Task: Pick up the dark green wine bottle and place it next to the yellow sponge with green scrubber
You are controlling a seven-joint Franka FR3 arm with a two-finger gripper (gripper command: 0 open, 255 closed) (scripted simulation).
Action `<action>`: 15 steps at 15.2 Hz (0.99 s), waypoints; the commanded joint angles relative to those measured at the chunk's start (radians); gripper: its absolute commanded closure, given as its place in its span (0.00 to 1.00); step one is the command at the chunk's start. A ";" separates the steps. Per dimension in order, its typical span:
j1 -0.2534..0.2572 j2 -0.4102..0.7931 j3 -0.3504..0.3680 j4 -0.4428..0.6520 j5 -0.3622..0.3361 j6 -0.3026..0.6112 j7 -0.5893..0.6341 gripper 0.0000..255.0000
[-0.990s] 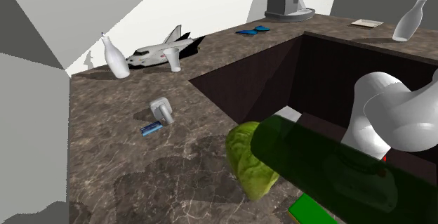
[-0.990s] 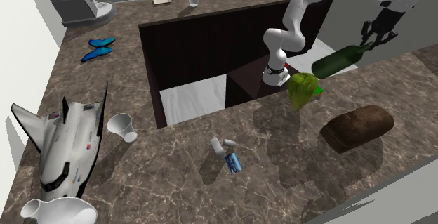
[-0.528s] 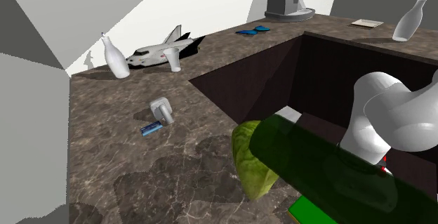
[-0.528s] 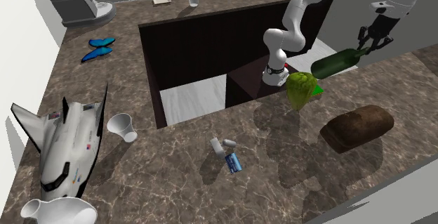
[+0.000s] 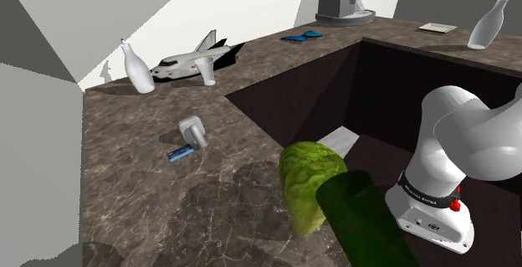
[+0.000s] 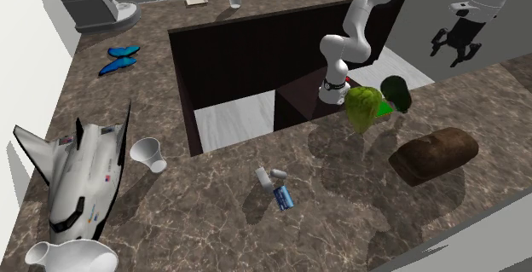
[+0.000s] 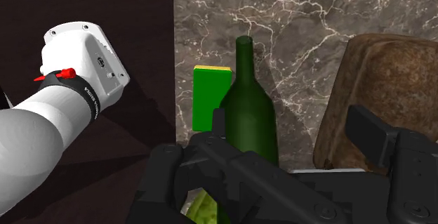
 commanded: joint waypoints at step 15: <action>-0.031 0.060 -0.026 0.156 -0.038 -0.098 0.026 0.00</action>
